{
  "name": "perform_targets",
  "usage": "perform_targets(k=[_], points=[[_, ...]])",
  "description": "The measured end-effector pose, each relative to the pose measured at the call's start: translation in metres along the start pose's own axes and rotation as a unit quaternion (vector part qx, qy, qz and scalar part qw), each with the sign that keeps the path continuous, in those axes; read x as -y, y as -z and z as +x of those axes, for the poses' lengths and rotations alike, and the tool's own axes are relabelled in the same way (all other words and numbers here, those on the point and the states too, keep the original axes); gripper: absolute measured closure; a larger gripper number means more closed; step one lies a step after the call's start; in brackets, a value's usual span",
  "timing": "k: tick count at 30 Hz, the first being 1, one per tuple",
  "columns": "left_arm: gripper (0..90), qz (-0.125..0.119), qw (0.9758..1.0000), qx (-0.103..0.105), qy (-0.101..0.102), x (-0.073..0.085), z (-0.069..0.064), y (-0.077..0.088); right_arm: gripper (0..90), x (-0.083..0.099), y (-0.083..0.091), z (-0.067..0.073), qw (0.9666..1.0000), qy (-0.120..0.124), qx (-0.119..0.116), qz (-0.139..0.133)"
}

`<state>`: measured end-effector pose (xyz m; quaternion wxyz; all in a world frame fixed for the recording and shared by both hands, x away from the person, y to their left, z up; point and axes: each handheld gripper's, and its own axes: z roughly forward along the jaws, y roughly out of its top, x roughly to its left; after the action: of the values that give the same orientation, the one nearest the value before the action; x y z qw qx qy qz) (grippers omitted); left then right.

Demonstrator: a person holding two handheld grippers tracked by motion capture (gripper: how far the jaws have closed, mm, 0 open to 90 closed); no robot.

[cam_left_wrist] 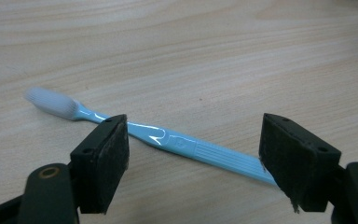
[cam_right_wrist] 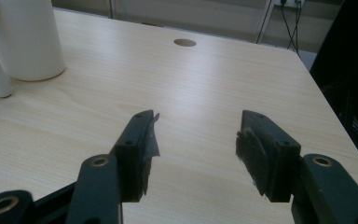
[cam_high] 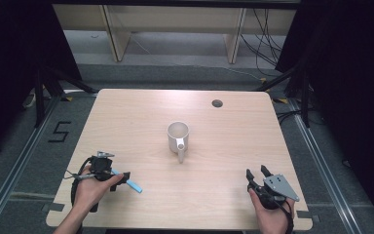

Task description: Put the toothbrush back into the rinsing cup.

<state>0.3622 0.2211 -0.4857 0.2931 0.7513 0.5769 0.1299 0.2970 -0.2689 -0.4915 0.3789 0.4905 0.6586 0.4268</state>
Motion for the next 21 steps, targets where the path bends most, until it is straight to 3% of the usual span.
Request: perform_targets(k=[1,2,6,8,10,11,14,15,16,17,18,19,21], points=[[23.8,0.001,1.0,-0.002,0.002,0.0,-0.0004,-0.0009,46.7,0.0,0.0,-0.0014,0.9999,0.009,0.004,-0.003],[23.8,0.008,1.0,-0.003,-0.004,-0.0002,0.0008,-0.0009,46.7,-0.0003,0.0004,-0.0008,1.0,0.004,0.003,-0.002],[23.9,0.005,1.0,-0.007,0.004,0.0008,0.0002,-0.0042,46.7,-0.0004,0.0018,0.0026,0.9998,-0.019,0.003,0.002],[23.9,0.008,0.9999,-0.007,0.004,0.0005,0.0019,-0.0046,46.7,-0.0007,0.0012,0.0002,1.0,-0.004,0.0,-0.001],[23.9,0.009,0.9999,-0.011,0.007,0.0001,0.002,-0.0045,46.7,-0.0002,0.0016,0.0028,0.9998,-0.019,0.001,0.002],[23.8,0.026,0.9996,-0.01,0.002,-0.0022,0.0033,-0.0033,46.7,0.0,0.0012,0.0027,0.9999,-0.015,0.002,0.001],[23.7,0.029,0.9995,-0.01,0.006,-0.003,0.0022,-0.0051,46.7,0.0001,0.0004,0.0013,1.0,0.0,0.002,-0.001],[23.7,0.029,0.9995,-0.01,0.006,-0.003,0.0022,-0.0051,46.7,0.0003,-0.0008,0.0025,0.9999,-0.011,-0.008,-0.004],[23.7,0.037,0.9993,-0.001,0.007,-0.0038,0.0031,-0.0061,46.8,-0.0001,0.0006,0.0042,0.9999,-0.014,-0.001,0.0],[23.7,0.051,0.9987,0.002,0.008,-0.0055,0.0041,-0.0051,46.9,-0.0002,0.0009,0.0041,0.9999,-0.011,0.0,-0.001],[23.7,0.051,0.9987,0.002,0.008,-0.0055,0.0041,-0.0051,46.9,-0.0002,0.0009,0.0041,0.9999,-0.011,0.0,-0.001],[23.7,0.048,0.9986,-0.001,0.02,-0.0057,0.0034,-0.0063,47.0,-0.0008,0.0011,0.0038,1.0,-0.007,0.001,-0.003],[23.7,0.055,0.9983,-0.001,0.017,-0.0077,0.0045,-0.0058,47.0,-0.0009,0.0012,0.0033,1.0,-0.006,0.001,-0.003]])
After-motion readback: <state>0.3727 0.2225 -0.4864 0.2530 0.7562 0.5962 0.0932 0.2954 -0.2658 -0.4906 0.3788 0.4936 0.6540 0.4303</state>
